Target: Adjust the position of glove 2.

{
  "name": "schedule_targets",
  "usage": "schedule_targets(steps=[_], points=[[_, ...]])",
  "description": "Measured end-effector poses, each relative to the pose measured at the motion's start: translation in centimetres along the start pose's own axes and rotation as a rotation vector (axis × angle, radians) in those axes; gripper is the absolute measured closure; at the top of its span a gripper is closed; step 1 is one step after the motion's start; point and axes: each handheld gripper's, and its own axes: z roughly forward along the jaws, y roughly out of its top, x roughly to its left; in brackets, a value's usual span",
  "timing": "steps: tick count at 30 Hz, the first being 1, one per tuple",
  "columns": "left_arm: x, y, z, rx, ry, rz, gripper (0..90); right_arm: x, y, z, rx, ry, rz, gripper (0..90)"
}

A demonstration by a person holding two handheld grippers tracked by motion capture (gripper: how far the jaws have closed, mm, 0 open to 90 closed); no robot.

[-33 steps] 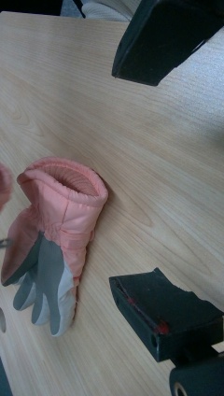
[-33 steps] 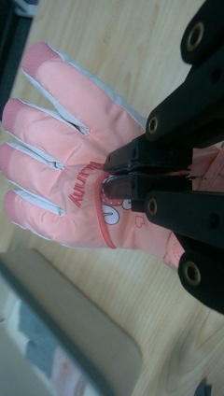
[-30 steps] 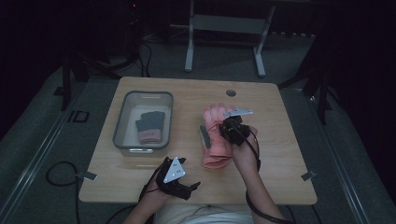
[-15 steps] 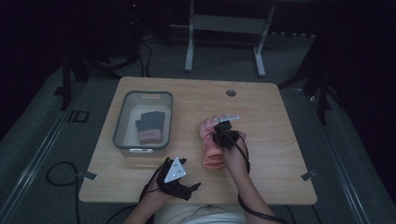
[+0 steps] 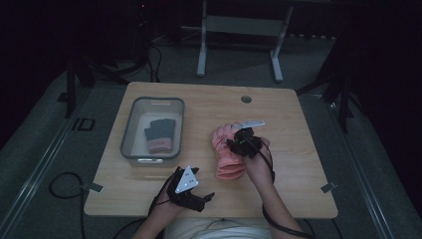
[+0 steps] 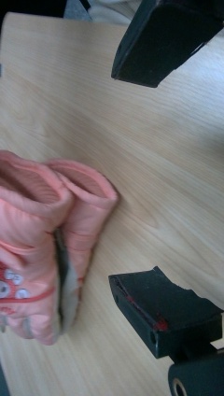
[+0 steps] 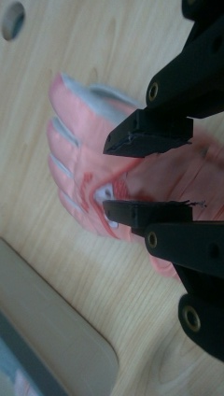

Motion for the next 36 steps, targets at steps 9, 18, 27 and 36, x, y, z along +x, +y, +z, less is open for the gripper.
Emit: schedule_targets(steps=[9, 18, 27, 36], points=[[1.0, 4.3, 0.7, 0.012, 0.019, -0.106, 6.0, -3.1, 1.6, -1.6, -0.060, 0.028, 0.014, 65.4], [5.1, 10.4, 3.4, 0.083, 0.175, -0.104, 24.2, -3.2, 1.6, -0.4, -0.088, 0.082, -0.029, 70.8], [8.2, 8.9, 8.7, 0.237, 0.139, -0.338, 36.3, -3.4, -0.4, 1.9, 0.009, 0.114, -0.047, 64.9], [10.2, 5.5, 11.3, 0.302, 0.011, -0.565, 29.8, -5.3, -2.8, 3.7, 0.100, 0.171, 0.021, 45.6]])
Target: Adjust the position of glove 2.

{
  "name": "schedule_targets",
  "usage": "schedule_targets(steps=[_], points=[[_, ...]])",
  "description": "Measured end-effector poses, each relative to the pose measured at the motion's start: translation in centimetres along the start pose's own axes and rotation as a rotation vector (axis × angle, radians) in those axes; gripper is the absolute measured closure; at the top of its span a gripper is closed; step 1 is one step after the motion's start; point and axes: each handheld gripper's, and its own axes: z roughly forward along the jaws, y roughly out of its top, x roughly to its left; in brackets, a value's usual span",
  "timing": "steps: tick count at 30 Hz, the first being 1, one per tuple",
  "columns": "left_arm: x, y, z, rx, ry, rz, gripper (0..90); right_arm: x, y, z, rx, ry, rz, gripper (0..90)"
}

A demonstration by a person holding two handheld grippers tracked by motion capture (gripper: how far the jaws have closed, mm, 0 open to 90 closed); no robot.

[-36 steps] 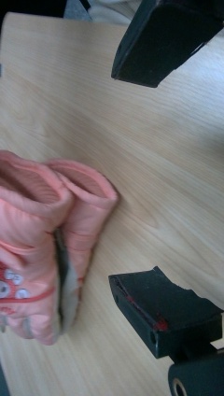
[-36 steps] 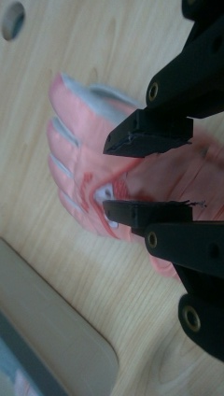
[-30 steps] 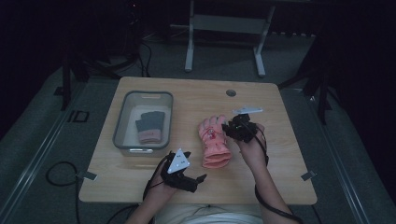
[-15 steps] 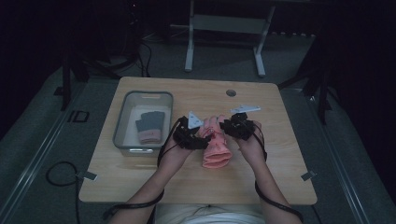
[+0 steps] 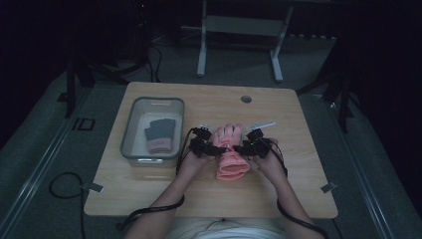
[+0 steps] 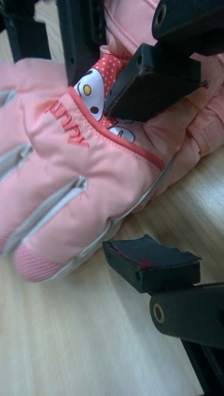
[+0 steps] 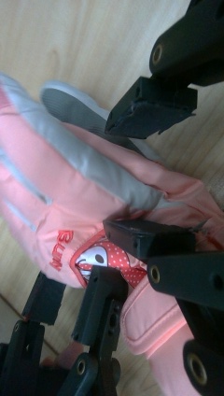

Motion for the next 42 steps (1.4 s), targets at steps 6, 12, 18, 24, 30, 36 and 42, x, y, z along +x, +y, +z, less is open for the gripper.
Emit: schedule_targets(steps=[6, 12, 18, 24, 30, 36, 42], points=[[0.9, -0.2, 1.2, 0.019, -0.087, -0.062, 33.6, -2.1, -1.1, 1.4, 0.017, 0.153, 0.180, 45.0], [1.3, -0.2, 1.2, 0.018, -0.178, -0.086, 63.0, -2.2, -1.1, 1.9, 0.010, 0.199, 0.187, 56.5], [0.5, 0.2, 0.4, 0.001, -0.179, -0.071, 74.1, -1.6, -0.9, 1.2, -0.005, 0.189, 0.196, 66.1], [-0.5, 1.3, -1.7, -0.037, -0.185, -0.029, 75.1, -1.5, -0.4, -0.2, -0.068, 0.218, 0.218, 66.7], [-1.1, 2.8, -4.7, -0.084, -0.192, 0.002, 75.1, -0.3, 1.4, -2.5, -0.137, 0.218, 0.185, 66.7], [-1.4, 3.9, -7.6, -0.118, -0.167, 0.024, 75.1, 0.9, 3.4, -3.8, -0.181, 0.229, 0.147, 66.7], [-1.1, 4.9, -10.3, -0.143, -0.147, 0.038, 75.2, 2.2, 5.6, -4.5, -0.206, 0.246, 0.112, 66.6]])
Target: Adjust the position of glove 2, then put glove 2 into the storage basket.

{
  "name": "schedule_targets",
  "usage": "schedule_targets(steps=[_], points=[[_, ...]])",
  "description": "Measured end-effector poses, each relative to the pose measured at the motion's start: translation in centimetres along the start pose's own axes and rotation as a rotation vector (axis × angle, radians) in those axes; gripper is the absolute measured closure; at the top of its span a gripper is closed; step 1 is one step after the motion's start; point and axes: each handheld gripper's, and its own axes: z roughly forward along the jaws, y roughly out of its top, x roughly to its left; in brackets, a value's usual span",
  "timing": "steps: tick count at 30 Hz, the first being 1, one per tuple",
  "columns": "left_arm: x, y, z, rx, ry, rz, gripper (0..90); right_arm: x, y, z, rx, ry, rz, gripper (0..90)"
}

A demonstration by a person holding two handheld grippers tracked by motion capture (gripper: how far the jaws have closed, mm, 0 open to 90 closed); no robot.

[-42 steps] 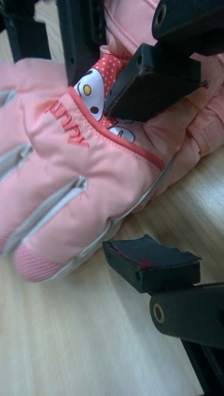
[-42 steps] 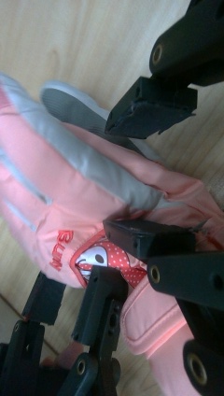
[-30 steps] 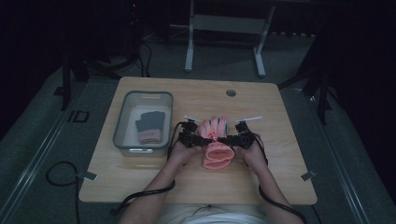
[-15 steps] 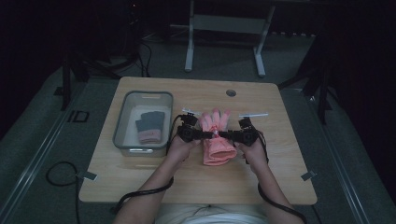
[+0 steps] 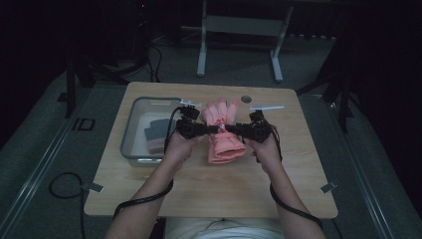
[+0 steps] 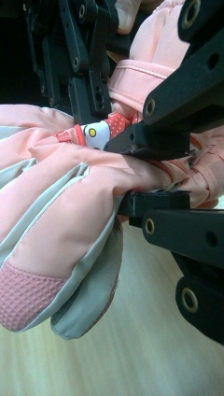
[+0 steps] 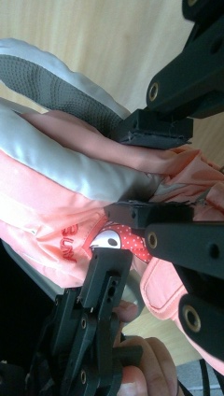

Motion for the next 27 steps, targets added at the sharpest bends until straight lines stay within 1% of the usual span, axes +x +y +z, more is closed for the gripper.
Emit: schedule_targets(steps=[5, 12, 16, 20, 23, 27], points=[[-0.1, 0.9, -2.1, -0.023, 0.028, 0.021, 75.2, 1.4, 1.7, 0.2, -0.015, 0.018, -0.025, 66.7], [0.3, 1.2, -4.4, -0.055, 0.048, 0.012, 75.6, 3.0, 3.4, 0.9, -0.022, 0.041, -0.057, 66.6], [0.9, 1.1, -5.7, -0.059, 0.061, 0.006, 75.6, 3.8, 4.1, 1.7, -0.016, 0.058, -0.068, 66.6], [1.6, 0.9, -7.1, -0.079, 0.078, -0.013, 75.6, 4.8, 4.9, 2.8, -0.008, 0.073, -0.085, 66.5], [2.3, 0.7, -8.3, -0.091, 0.095, -0.020, 75.6, 5.7, 5.6, 3.7, 0.003, 0.081, -0.101, 66.6], [3.1, 0.2, -9.8, -0.111, 0.116, -0.041, 75.6, 6.9, 6.4, 5.1, 0.017, 0.097, -0.121, 66.6]])
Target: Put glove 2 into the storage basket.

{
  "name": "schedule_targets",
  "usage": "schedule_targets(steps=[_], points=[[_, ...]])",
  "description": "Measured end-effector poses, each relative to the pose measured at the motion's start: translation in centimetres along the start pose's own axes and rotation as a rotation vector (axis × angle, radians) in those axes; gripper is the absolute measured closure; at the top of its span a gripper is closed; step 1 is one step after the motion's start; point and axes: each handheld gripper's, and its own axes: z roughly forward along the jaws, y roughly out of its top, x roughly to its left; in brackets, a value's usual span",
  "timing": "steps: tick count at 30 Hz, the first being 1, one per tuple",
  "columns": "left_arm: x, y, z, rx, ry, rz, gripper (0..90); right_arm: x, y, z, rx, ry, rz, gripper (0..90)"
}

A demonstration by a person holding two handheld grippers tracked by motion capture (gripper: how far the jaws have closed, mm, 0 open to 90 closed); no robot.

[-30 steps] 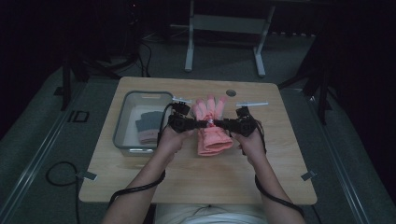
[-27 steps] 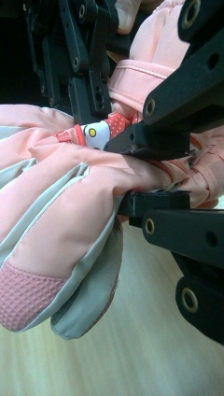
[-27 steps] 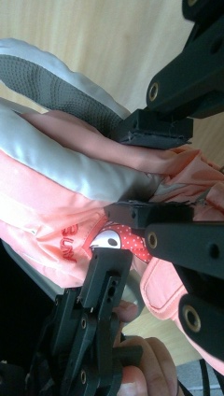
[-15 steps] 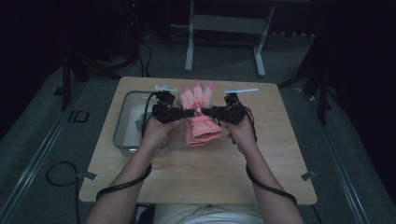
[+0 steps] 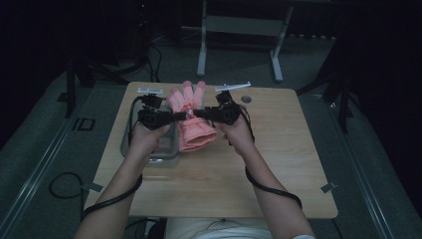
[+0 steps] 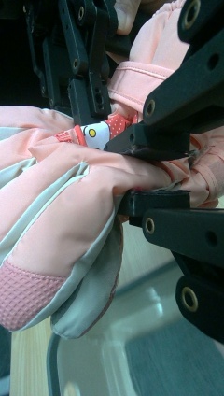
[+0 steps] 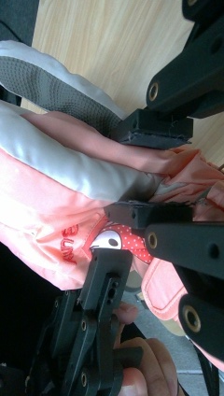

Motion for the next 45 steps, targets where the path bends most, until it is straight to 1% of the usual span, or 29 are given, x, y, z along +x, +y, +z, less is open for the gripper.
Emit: schedule_targets(steps=[6, 8, 9, 10, 11, 14, 15, 20, 25, 26, 28, 29, 31, 35, 38, 39, 40, 43, 45], points=[[2.1, -0.3, -2.0, -0.012, 0.027, -0.023, 75.6, 1.4, 1.3, 2.5, 0.019, 0.021, -0.022, 66.6], [2.9, -0.6, -2.5, -0.015, 0.034, -0.036, 75.6, 1.8, 1.6, 3.5, 0.029, 0.028, -0.028, 66.5], [3.3, -0.7, -2.7, -0.021, 0.040, -0.038, 75.6, 1.9, 1.7, 4.1, 0.036, 0.032, -0.029, 66.5], [3.7, -0.9, -3.0, -0.027, 0.042, -0.031, 75.6, 2.1, 1.8, 4.6, 0.037, 0.034, -0.031, 66.6], [4.2, -1.1, -3.2, -0.033, 0.040, -0.043, 75.6, 2.2, 1.9, 5.0, 0.039, 0.037, -0.040, 66.6], [5.2, -1.5, -3.6, -0.033, 0.060, -0.056, 75.6, 2.6, 2.2, 6.5, 0.056, 0.048, -0.045, 66.5], [5.6, -1.6, -3.8, -0.034, 0.060, -0.067, 75.6, 2.7, 2.3, 7.0, 0.062, 0.050, -0.048, 66.6], [7.2, -2.1, -4.1, -0.036, 0.084, -0.098, 75.6, 2.9, 2.9, 9.2, 0.093, 0.058, -0.052, 66.6], [8.9, -3.0, -3.7, -0.040, 0.100, -0.122, 75.5, 2.8, 3.0, 11.3, 0.133, 0.049, -0.057, 66.6], [9.2, -3.2, -3.5, -0.036, 0.101, -0.135, 75.5, 2.8, 2.9, 11.7, 0.140, 0.045, -0.059, 66.6], [9.7, -3.5, -3.1, -0.025, 0.111, -0.145, 75.5, 2.6, 2.7, 12.5, 0.164, 0.037, -0.053, 66.6], [10.0, -3.7, -2.8, -0.017, 0.109, -0.156, 75.5, 2.5, 2.6, 12.9, 0.171, 0.031, -0.052, 66.6], [10.4, -4.1, -2.3, -0.006, 0.117, -0.163, 75.5, 2.2, 2.2, 13.5, 0.192, 0.024, -0.046, 66.6], [11.2, -4.6, -1.3, 0.009, 0.134, -0.173, 75.3, 1.7, 1.6, 14.5, 0.213, 0.000, -0.034, 66.7], [11.6, -4.9, -0.7, 0.038, 0.158, -0.187, 75.3, 1.3, 1.1, 15.5, 0.234, -0.012, -0.015, 66.7], [11.7, -5.1, -0.5, 0.050, 0.165, -0.194, 75.3, 1.2, 0.9, 15.8, 0.242, -0.016, -0.017, 66.8], [11.8, -5.2, -0.4, 0.057, 0.175, -0.190, 75.3, 1.2, 0.8, 16.0, 0.254, -0.020, -0.010, 66.7], [11.4, -5.3, 0.1, 0.080, 0.228, -0.171, 75.1, 1.0, 0.4, 16.6, 0.270, -0.028, 0.000, 66.7], [11.1, -5.2, 0.4, 0.108, 0.262, -0.158, 75.1, 1.0, 0.3, 16.8, 0.279, -0.039, 0.002, 66.7]])
